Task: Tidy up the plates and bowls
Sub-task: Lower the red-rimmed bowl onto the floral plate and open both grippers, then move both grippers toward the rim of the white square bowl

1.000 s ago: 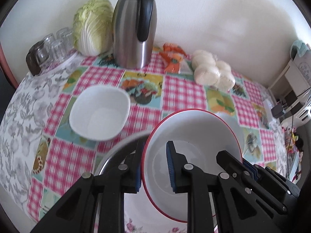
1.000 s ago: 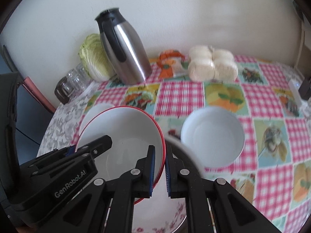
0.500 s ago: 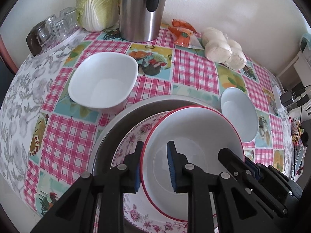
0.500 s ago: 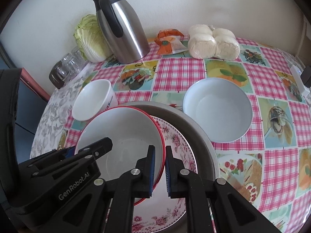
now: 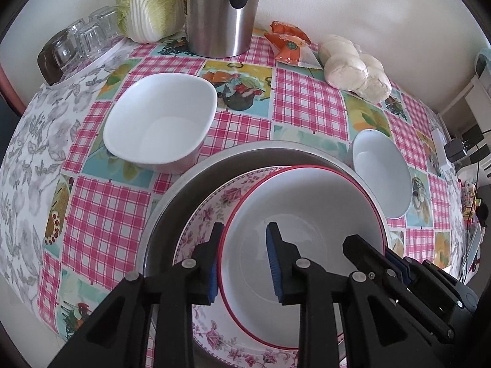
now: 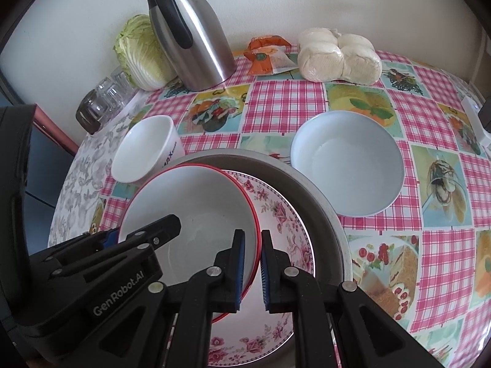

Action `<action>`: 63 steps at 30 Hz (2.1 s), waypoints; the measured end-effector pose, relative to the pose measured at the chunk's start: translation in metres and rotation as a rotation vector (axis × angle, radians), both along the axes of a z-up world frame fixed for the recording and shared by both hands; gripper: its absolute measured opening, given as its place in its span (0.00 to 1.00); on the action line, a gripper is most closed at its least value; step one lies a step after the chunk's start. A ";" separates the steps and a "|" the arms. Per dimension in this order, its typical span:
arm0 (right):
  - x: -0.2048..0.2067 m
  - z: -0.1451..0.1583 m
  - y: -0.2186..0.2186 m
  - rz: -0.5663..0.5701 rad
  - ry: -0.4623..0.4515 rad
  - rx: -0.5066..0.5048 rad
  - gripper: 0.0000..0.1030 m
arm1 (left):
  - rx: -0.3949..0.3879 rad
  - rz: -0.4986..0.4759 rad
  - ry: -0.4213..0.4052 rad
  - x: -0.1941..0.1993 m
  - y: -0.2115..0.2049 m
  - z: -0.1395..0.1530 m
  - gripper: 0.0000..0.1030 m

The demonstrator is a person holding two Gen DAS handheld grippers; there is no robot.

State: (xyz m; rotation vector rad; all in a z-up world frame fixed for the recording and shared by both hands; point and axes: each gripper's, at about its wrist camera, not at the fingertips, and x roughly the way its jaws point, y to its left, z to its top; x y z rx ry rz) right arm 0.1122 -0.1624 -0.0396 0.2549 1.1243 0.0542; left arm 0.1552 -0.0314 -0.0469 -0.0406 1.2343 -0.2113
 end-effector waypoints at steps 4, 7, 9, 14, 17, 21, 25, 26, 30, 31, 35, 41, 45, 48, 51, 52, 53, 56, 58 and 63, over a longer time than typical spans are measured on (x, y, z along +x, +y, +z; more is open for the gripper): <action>0.000 0.000 -0.002 -0.009 0.006 0.003 0.12 | -0.009 -0.017 0.005 -0.001 -0.002 0.000 0.27; 0.000 0.000 -0.003 -0.009 0.010 0.001 0.13 | -0.010 -0.022 0.004 -0.002 -0.003 0.000 0.27; 0.000 0.000 -0.003 -0.006 0.011 -0.001 0.13 | -0.012 -0.022 0.005 -0.002 -0.003 -0.001 0.27; 0.001 0.000 -0.003 -0.008 0.010 0.004 0.13 | -0.030 -0.014 0.021 0.001 0.000 -0.003 0.30; 0.001 0.003 -0.003 -0.009 -0.001 -0.002 0.13 | -0.025 -0.007 0.021 0.002 0.001 -0.002 0.35; -0.001 0.009 -0.006 -0.023 -0.027 -0.010 0.16 | -0.037 0.008 0.003 0.002 0.005 0.004 0.42; -0.001 0.016 -0.011 -0.041 -0.061 -0.018 0.16 | -0.049 0.037 -0.025 0.003 0.011 0.013 0.51; -0.001 0.018 -0.011 -0.042 -0.069 -0.019 0.17 | -0.048 0.042 -0.034 0.003 0.012 0.015 0.54; -0.001 0.021 -0.013 -0.048 -0.089 -0.023 0.26 | -0.047 0.067 -0.063 0.003 0.016 0.023 0.56; -0.001 0.021 -0.014 -0.050 -0.090 -0.023 0.28 | -0.043 0.074 -0.071 0.002 0.017 0.025 0.59; 0.000 0.019 -0.018 -0.064 -0.088 -0.027 0.52 | -0.028 0.107 -0.102 0.003 0.023 0.030 0.71; 0.001 0.016 -0.016 -0.056 -0.083 -0.048 0.68 | 0.019 0.166 -0.111 0.005 0.033 0.029 0.82; 0.002 0.015 -0.015 -0.050 -0.082 -0.061 0.76 | 0.053 0.205 -0.116 0.007 0.040 0.026 0.86; 0.002 0.017 -0.017 -0.055 -0.088 -0.075 0.80 | 0.081 0.261 -0.128 0.009 0.050 0.024 0.88; 0.001 0.018 -0.019 -0.062 -0.094 -0.079 0.87 | 0.097 0.304 -0.134 0.009 0.059 0.024 0.89; 0.001 0.018 -0.019 -0.064 -0.096 -0.082 0.90 | 0.100 0.319 -0.137 0.009 0.062 0.024 0.89; 0.001 0.018 -0.019 -0.066 -0.098 -0.086 0.95 | 0.102 0.330 -0.139 0.009 0.064 0.024 0.89; 0.000 0.020 -0.019 -0.066 -0.108 -0.099 1.00 | 0.108 0.352 -0.145 0.010 0.069 0.024 0.90; 0.000 0.021 -0.019 -0.067 -0.113 -0.101 1.00 | 0.106 0.363 -0.151 0.010 0.071 0.024 0.91; -0.002 0.024 -0.021 -0.081 -0.126 -0.099 1.00 | 0.094 0.387 -0.150 0.013 0.077 0.024 0.91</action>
